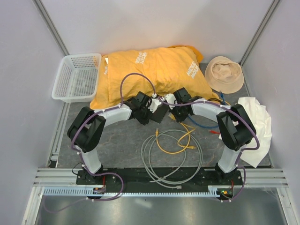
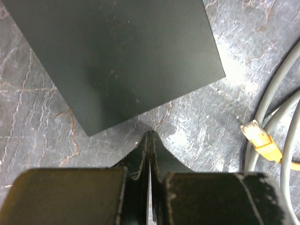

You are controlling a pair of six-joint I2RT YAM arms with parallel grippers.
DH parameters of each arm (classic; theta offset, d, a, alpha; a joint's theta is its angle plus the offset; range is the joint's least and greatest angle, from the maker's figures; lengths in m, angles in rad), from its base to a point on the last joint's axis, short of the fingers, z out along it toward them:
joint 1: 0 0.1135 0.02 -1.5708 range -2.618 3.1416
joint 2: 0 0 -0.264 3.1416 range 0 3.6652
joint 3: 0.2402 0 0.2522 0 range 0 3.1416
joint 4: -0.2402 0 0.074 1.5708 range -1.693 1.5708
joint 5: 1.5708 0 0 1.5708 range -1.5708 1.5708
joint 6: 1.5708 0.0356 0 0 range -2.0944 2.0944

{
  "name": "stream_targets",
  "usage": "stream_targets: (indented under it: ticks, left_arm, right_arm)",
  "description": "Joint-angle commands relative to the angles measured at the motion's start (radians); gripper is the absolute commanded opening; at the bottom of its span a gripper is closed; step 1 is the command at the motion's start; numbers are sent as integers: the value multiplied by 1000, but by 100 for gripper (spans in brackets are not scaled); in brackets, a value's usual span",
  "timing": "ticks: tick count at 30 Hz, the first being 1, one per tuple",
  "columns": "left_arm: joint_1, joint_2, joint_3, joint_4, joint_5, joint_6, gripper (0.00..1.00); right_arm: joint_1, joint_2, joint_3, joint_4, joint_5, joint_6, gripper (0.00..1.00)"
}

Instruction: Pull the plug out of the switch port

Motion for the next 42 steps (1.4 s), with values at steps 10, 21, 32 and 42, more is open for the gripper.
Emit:
stream_targets:
  ticks: [10, 21, 32, 42]
  left_arm:
    - [6, -88, -11, 25, -7, -30, 2]
    - [6, -77, 39, 37, 5, -48, 2]
    - [10, -129, -20, 40, -18, -36, 5]
    - [72, -227, 56, -9, -127, -24, 99]
  right_arm:
    - [-190, -202, 188, -33, 326, -157, 0]
    - [-472, -130, 311, -55, 433, -239, 0]
    - [-560, -38, 427, -160, 208, -10, 98]
    - [-419, -150, 420, -161, 48, 142, 98]
